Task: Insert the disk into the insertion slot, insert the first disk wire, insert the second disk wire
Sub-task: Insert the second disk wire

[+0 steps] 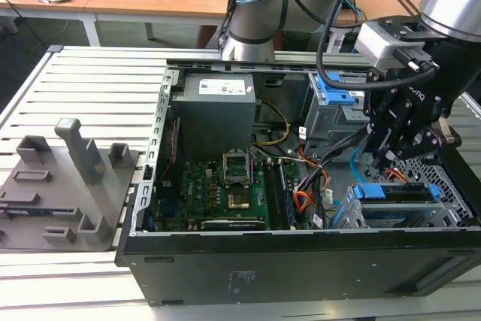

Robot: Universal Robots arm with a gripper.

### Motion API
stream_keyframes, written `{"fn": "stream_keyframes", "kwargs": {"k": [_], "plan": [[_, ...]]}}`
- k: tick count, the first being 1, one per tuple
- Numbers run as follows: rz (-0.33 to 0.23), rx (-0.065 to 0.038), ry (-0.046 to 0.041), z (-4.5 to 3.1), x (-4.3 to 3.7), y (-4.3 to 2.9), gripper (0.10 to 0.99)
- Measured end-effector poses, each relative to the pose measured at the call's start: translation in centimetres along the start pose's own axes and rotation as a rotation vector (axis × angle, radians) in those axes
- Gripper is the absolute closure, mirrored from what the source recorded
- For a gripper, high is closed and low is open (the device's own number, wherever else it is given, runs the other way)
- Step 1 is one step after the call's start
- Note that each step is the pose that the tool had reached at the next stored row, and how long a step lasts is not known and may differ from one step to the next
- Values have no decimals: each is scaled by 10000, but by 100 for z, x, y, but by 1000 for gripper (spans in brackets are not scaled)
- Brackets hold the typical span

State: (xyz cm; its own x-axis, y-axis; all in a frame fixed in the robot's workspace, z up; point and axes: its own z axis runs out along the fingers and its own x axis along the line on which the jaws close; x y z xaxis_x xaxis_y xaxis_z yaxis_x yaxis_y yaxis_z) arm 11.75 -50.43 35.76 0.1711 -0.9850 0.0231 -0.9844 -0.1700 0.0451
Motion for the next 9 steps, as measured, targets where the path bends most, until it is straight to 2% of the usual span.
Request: {"fn": "stream_keyframes", "kwargs": {"k": [1, 2, 6, 9], "plan": [[-2, 0, 1, 0, 0, 0, 808], [-4, -1, 6, 0, 0, 0, 922], [-10, -2, 13, 1, 4, 1, 925], [-8, -2, 13, 2, 50, 9, 925]]}}
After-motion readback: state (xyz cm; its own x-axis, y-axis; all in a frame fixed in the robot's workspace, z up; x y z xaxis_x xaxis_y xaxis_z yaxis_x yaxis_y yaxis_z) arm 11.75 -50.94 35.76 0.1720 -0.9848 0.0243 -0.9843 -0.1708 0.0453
